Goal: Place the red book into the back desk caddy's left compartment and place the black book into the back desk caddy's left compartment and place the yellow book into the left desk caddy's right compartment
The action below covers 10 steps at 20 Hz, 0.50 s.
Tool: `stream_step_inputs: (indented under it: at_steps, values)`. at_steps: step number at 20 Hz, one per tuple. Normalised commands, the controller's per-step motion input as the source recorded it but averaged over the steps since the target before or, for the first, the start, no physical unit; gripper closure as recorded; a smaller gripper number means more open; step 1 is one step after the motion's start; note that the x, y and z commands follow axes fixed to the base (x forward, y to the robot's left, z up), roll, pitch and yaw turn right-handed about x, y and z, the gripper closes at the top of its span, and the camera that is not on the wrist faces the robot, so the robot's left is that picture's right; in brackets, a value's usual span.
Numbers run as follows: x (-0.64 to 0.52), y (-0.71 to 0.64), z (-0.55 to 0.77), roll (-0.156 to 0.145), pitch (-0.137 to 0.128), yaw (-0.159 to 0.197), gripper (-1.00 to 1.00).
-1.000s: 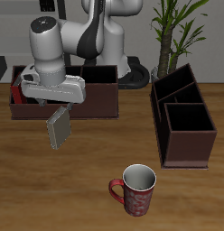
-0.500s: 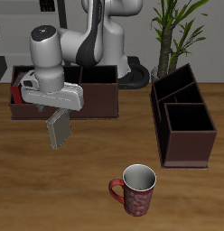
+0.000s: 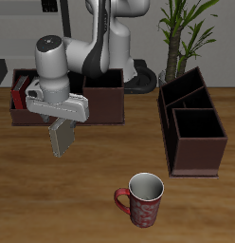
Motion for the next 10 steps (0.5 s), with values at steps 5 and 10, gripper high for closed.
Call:
stream_step_inputs:
  at_steps: [5,10]
  values:
    - [0.04,-0.01,-0.11,-0.002,0.014,-0.021,-1.00]
    - [0.12,-0.07,-0.14,-0.017,0.034,-0.036,-1.00]
